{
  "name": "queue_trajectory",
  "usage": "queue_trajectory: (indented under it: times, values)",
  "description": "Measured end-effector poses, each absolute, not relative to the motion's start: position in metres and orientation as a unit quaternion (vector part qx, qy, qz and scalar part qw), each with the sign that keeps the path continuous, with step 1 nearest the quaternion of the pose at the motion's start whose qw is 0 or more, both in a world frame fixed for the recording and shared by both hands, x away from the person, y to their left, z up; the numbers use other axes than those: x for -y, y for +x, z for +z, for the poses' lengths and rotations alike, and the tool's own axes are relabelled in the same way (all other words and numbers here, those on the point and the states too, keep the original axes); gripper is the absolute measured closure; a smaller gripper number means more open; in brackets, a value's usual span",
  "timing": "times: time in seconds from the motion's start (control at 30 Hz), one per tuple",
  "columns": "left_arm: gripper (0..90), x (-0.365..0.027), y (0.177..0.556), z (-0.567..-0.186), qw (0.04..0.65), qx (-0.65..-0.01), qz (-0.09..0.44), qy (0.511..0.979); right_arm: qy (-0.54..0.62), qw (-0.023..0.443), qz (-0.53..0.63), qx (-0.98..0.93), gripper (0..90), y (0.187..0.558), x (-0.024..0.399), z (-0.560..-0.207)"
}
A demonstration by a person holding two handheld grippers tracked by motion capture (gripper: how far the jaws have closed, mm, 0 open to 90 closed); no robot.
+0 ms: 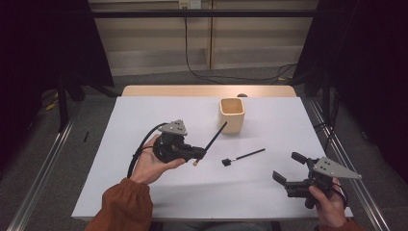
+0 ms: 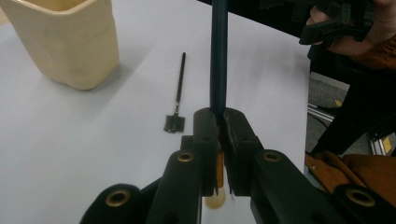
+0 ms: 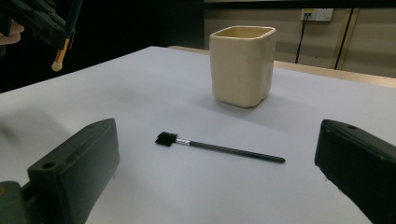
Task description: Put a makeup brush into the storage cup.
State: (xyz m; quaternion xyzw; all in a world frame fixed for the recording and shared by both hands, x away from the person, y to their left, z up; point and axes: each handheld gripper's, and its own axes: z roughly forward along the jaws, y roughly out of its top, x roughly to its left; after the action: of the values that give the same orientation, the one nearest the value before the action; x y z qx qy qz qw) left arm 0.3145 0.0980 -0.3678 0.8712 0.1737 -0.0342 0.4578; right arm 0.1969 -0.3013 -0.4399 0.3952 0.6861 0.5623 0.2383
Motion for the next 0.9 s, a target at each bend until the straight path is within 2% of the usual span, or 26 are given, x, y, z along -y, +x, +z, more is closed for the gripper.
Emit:
queue_trajectory:
  times: [0.23, 0.57, 0.9]
  values:
    - [84.5, -0.091, 0.316, -0.367, 0.437, -0.17, -0.033, 0.883, 0.392, 0.239, 0.562, -0.688, 0.0, 0.197, 0.302, -0.44]
    - [84.5, -0.081, 0.314, -0.36, 0.369, -0.125, -0.046, 0.92, 0.406, 0.229, 0.558, -0.687, 0.0, 0.2, 0.299, -0.44]
    - [84.5, -0.068, 0.312, -0.359, 0.306, -0.111, -0.051, 0.944, 0.403, 0.229, 0.559, -0.688, 0.0, 0.2, 0.299, -0.439]
